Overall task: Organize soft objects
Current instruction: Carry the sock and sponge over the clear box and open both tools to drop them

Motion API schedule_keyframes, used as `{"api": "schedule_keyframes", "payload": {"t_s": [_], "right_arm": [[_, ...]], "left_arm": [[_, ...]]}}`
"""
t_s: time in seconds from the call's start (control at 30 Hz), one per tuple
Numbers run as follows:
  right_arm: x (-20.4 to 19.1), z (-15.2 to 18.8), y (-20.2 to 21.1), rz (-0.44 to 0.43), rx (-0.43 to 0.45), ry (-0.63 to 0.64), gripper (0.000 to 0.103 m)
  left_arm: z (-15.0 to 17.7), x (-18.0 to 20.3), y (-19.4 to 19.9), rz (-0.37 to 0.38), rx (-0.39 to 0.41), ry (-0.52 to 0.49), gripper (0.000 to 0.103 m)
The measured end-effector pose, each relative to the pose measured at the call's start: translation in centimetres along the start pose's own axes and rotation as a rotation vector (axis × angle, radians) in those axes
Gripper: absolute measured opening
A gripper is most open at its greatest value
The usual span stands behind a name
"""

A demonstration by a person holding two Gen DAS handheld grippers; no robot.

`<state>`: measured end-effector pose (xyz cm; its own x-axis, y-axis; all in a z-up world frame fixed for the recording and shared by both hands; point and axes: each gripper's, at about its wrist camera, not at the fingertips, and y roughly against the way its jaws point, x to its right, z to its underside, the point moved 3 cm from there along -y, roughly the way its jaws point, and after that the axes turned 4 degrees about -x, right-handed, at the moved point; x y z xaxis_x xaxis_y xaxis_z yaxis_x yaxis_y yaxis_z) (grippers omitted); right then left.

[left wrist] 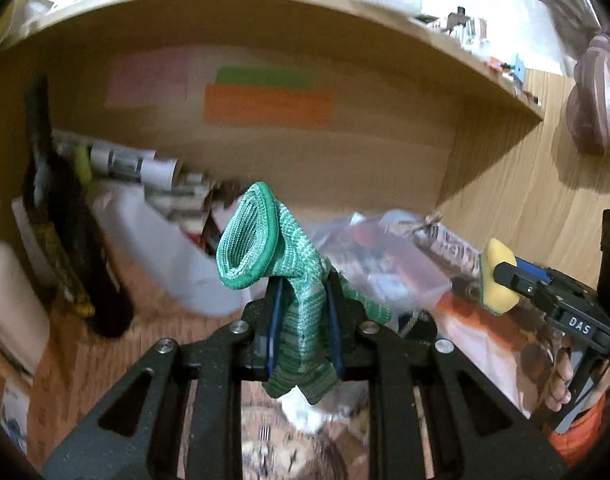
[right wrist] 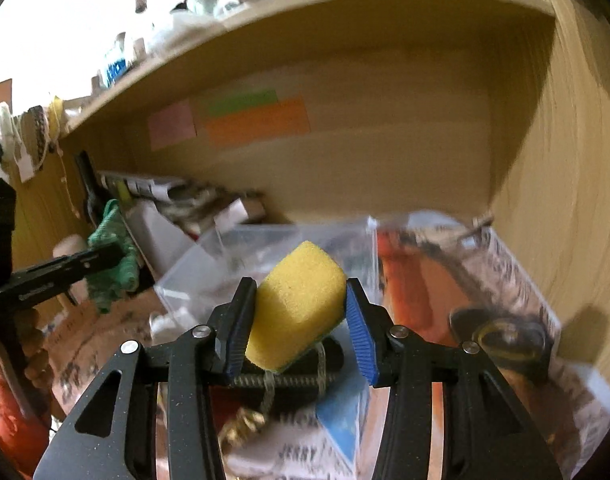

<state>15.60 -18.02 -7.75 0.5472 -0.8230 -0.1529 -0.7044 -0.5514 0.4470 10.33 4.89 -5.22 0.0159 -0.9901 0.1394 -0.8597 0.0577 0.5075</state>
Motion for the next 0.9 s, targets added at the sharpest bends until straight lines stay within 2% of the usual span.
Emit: {"api": "schedule_keyframes", "payload": {"t_s": [0.2, 0.33, 0.6, 0.9], "right_arm": [[-0.8, -2.5, -1.0, -0.004, 0.034, 0.045, 0.042], [-1.0, -3.6, -3.0, -0.006, 0.013, 0.065, 0.042], [-0.5, -4.1, -7.8, -0.007, -0.076, 0.081, 0.042], [0.2, -3.3, -12.7, 0.026, -0.207, 0.088, 0.042]], "left_arm": [[-2.1, 0.8, -2.1, 0.009, -0.003, -0.03, 0.02], [-2.8, 1.1, -4.3, -0.009, -0.035, -0.043, 0.02], [-3.6, 0.8, -9.9, -0.01, -0.151, -0.034, 0.02], [-2.6, 0.9, -15.1, -0.031, -0.292, -0.069, 0.02]]}}
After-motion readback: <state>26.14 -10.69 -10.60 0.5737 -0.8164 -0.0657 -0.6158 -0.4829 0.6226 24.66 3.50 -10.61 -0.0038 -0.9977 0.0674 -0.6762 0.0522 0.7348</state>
